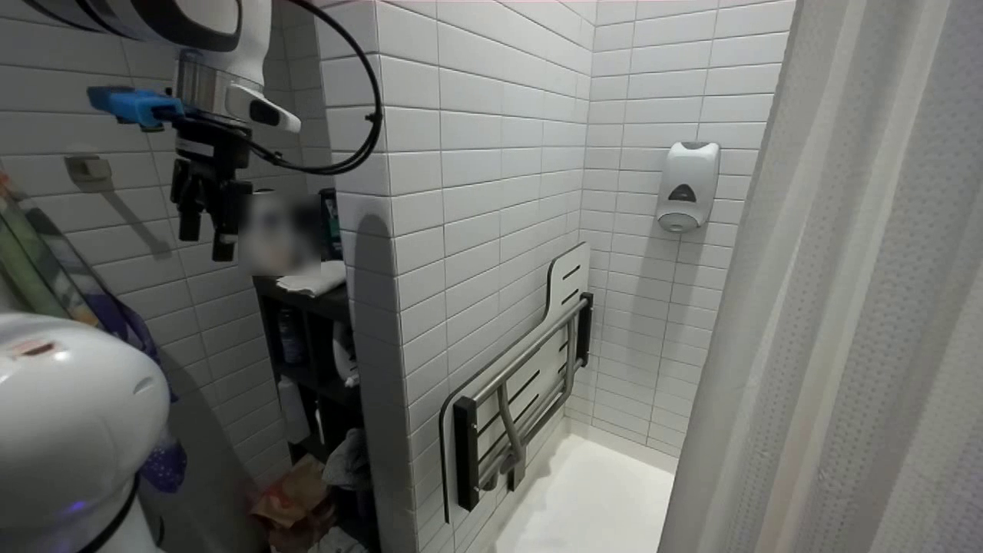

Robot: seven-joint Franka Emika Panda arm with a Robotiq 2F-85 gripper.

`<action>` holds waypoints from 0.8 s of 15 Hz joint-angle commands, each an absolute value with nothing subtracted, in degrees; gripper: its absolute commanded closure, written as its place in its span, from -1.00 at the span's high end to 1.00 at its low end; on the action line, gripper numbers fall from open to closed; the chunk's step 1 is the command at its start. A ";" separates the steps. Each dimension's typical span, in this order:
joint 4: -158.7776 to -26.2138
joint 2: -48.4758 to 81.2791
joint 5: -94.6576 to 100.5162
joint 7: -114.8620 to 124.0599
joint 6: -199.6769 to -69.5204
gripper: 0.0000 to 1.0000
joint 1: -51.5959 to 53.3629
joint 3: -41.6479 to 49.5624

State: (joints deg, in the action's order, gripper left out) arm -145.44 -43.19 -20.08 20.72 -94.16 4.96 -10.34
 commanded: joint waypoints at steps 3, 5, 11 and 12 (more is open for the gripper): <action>-156.47 -55.52 -24.84 20.57 -105.64 1.00 8.54 -16.41; -159.19 -57.13 -23.94 21.55 -111.86 1.00 10.07 -20.78; -159.53 -55.09 -22.60 24.25 -116.39 1.00 13.49 -24.96; -159.52 -55.01 -22.61 24.37 -116.38 1.00 13.77 -25.12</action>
State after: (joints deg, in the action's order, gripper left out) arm -159.54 -55.45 -23.74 23.48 -116.12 12.62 -26.17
